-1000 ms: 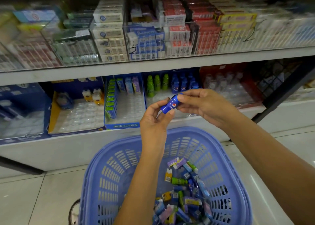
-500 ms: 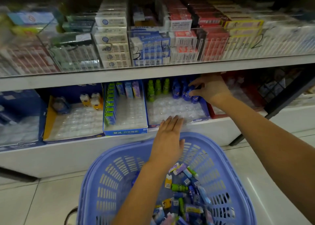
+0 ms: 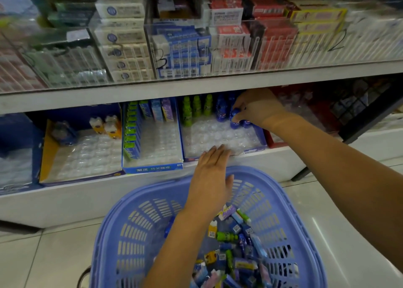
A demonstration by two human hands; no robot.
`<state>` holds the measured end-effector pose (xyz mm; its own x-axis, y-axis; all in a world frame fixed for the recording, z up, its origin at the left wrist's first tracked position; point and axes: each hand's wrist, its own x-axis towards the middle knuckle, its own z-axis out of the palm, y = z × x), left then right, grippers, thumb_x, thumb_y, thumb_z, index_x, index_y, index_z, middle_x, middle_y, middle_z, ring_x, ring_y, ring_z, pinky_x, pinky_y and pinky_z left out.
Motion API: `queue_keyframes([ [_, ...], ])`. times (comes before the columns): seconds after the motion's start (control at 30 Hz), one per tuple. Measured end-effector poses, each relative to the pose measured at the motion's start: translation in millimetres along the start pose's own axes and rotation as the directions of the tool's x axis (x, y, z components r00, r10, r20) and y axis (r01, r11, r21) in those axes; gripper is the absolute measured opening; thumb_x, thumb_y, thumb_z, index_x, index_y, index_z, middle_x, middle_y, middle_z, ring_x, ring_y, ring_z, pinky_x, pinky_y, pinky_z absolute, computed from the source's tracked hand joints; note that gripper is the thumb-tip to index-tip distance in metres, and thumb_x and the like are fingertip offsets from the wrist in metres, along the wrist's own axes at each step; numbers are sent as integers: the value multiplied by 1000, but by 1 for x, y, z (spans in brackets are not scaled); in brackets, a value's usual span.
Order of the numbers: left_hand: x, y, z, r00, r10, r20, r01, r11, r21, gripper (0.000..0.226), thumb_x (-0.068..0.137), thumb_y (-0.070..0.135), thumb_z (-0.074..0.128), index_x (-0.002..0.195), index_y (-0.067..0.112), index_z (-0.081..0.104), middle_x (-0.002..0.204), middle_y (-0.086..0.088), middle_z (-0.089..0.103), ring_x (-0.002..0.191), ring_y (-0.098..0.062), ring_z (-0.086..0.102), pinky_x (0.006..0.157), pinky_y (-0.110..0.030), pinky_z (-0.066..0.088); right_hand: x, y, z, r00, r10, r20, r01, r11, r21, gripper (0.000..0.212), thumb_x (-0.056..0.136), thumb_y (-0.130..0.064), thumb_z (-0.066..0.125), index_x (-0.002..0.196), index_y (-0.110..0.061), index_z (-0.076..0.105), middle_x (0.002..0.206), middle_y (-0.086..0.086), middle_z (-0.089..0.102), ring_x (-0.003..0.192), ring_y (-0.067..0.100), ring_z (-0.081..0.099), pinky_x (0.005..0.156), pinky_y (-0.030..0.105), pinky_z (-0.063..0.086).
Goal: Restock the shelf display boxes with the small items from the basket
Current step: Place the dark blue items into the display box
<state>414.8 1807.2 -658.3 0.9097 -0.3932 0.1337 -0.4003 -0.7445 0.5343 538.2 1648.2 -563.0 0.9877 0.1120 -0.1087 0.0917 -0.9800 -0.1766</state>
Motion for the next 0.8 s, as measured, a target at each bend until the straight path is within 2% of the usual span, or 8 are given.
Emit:
queue_keyframes([
  [0.23,3,5,-10,997,-15,71,13,1000,22,61,97,25,49,150,16,20,159,-1,15,147,-15,9,120,-26,0,-3,-3,-3,997,64,33,-63,997,-40,33,77,-32,74,105,-14,70,107,8,68,94,25,63,83,28,52],
  [0.37,-13,14,-15,999,-9,-48,1,987,-158,56,98,24,49,149,16,28,157,2,21,144,-11,19,116,-23,20,-25,-17,-3,999,26,-48,-33,987,-159,49,84,-34,67,127,-14,55,127,13,55,120,31,44,97,35,42],
  [0.47,-33,14,-4,973,-47,-228,-11,970,-245,23,99,24,47,113,12,61,115,-6,62,100,-17,59,82,-27,47,-64,-28,4,973,-30,-229,53,994,95,32,85,-33,66,107,-10,64,108,14,64,105,29,55,86,35,46],
  [0.5,-39,11,4,979,-78,-188,30,970,-241,23,99,25,46,95,9,62,93,-9,64,79,-21,59,69,-34,47,-79,-33,10,972,-37,-233,84,977,195,24,85,-32,66,94,-10,68,95,11,68,92,26,61,80,34,49],
  [0.57,-50,-2,22,980,-192,61,200,964,-176,34,99,25,44,71,8,51,65,-13,50,57,-26,45,57,-41,38,-107,-43,30,993,-90,-79,108,959,264,24,84,-31,67,78,-9,68,78,7,67,74,21,59,68,31,46],
  [0.67,-78,-36,55,782,-352,515,384,922,49,35,98,19,42,63,18,37,64,-3,36,64,-20,39,64,-32,30,-135,-58,84,920,-127,371,47,975,218,32,88,-29,62,65,-8,58,63,9,54,58,22,48,56,31,37],
  [0.73,-106,-55,70,595,-386,705,410,900,146,13,98,21,45,86,20,51,87,-2,49,88,-20,47,78,-29,36,-142,-58,131,820,-93,564,12,989,146,30,90,-25,60,68,-6,59,68,15,55,61,28,52,59,33,42],
  [0.8,-131,-71,81,459,-366,810,335,915,224,25,98,27,46,120,17,52,121,-11,55,110,-29,52,94,-35,40,-148,-50,180,733,-32,680,-5,999,51,27,93,-25,56,96,1,63,98,25,61,89,35,58,79,38,47],
])
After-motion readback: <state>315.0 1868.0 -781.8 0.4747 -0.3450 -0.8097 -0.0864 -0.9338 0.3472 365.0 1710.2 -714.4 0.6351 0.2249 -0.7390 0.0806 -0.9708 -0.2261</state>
